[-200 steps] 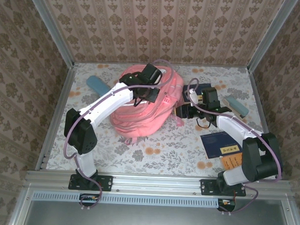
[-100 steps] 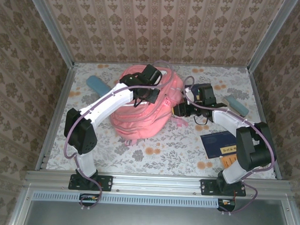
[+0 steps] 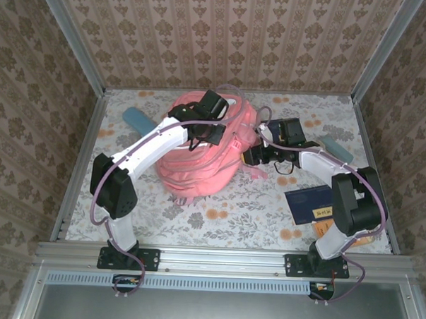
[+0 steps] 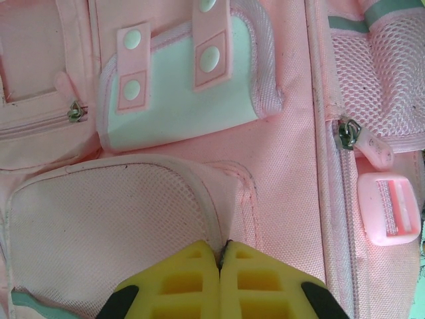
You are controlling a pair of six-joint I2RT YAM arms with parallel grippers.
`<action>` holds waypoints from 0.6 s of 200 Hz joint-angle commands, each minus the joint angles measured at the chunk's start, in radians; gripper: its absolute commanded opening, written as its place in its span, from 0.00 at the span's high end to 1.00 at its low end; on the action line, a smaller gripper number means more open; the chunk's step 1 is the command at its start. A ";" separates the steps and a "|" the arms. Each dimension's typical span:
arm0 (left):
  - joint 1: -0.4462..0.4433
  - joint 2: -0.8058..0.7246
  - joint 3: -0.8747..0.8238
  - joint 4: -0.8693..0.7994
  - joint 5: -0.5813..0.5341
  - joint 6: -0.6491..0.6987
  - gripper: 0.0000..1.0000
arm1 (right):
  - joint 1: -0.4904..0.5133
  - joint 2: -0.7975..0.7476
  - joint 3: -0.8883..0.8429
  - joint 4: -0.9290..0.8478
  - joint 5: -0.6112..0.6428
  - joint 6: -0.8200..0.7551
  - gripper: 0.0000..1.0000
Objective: Pack the student bag
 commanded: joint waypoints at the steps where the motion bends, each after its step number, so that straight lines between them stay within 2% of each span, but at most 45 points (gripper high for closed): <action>1: 0.013 -0.092 0.005 0.081 -0.035 0.001 1.00 | 0.012 0.034 0.042 -0.053 -0.115 -0.045 0.43; 81: 0.033 -0.121 -0.021 0.096 -0.052 -0.024 1.00 | 0.026 0.030 0.039 -0.049 -0.120 -0.050 0.43; 120: 0.036 -0.124 -0.024 0.099 -0.052 -0.023 1.00 | 0.038 0.032 0.062 -0.045 -0.091 -0.058 0.64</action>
